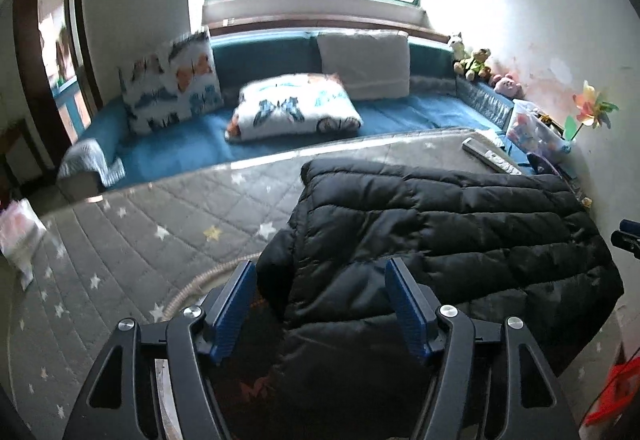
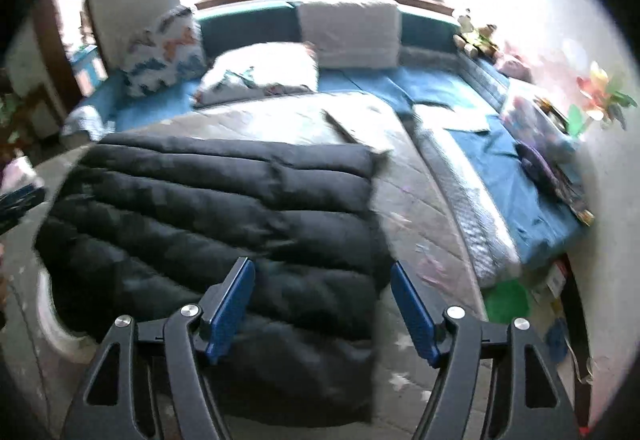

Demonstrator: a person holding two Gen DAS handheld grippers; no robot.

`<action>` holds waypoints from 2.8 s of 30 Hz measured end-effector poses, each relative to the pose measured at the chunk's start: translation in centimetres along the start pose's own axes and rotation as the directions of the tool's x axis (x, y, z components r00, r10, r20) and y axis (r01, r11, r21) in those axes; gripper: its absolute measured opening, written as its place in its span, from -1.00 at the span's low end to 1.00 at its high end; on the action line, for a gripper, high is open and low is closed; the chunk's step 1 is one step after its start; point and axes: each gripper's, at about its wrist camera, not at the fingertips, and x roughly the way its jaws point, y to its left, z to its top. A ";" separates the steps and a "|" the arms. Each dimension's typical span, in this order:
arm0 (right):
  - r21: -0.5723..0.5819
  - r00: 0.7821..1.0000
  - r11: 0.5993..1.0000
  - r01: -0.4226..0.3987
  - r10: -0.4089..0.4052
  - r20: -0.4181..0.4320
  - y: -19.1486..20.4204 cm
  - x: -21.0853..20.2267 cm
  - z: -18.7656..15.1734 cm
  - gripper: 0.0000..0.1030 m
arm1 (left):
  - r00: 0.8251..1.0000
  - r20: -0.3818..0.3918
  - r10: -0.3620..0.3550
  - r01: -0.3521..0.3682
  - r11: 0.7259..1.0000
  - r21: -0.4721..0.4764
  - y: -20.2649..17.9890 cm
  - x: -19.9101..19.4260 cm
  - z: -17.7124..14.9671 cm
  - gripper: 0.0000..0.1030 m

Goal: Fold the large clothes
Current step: 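Lower the folded black jacket onto the mattress with both grippers, then open both grippers and pull them back from the jacket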

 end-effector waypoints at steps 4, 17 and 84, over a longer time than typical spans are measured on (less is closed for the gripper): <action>-0.050 1.000 0.999 0.003 -0.004 -0.023 1.5 1.4 -1.7 0.50 | 0.999 -0.007 -0.047 0.047 0.998 0.035 -1.4 -0.8 -1.5 0.36; 0.072 0.991 0.997 -0.008 0.018 -0.135 -1.1 5.9 -5.1 0.50 | 0.985 -0.163 -0.054 0.050 0.998 -0.024 0.6 6.0 -6.3 0.35; 0.017 0.992 1.000 -0.001 0.003 -0.125 7.4 3.4 -5.8 0.94 | 0.997 -0.079 0.009 0.000 0.993 0.118 -6.7 -1.6 -6.4 0.67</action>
